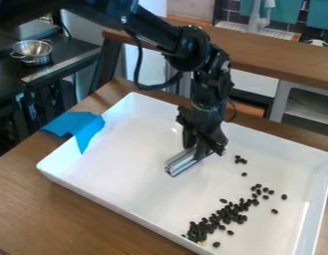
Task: Sweep into pile
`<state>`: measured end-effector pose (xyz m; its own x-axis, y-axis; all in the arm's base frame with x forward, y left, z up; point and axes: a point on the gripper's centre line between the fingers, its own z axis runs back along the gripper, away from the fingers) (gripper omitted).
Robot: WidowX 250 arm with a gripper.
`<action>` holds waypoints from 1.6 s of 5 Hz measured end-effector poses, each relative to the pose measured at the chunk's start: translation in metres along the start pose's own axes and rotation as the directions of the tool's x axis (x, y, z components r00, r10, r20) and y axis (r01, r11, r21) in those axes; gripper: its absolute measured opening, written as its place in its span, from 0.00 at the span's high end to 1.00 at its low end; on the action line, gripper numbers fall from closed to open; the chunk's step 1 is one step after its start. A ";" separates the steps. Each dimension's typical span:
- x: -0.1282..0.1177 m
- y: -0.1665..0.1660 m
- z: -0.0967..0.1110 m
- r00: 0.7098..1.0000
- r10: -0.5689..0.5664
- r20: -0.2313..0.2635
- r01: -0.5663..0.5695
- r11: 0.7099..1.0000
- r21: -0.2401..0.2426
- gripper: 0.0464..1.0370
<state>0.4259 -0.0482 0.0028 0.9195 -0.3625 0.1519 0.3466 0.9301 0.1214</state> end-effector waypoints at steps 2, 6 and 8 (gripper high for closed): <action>0.007 -0.027 0.004 0.998 -0.061 0.033 0.062 0.998 -0.024 0.70; 0.007 -0.058 0.007 0.976 -0.207 0.064 0.210 0.976 -0.053 0.70; -0.010 -0.081 0.018 0.958 -0.279 0.058 0.283 0.955 -0.090 0.70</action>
<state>0.3856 -0.1209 0.0092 0.7738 -0.6104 0.1690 0.6082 0.7906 0.0709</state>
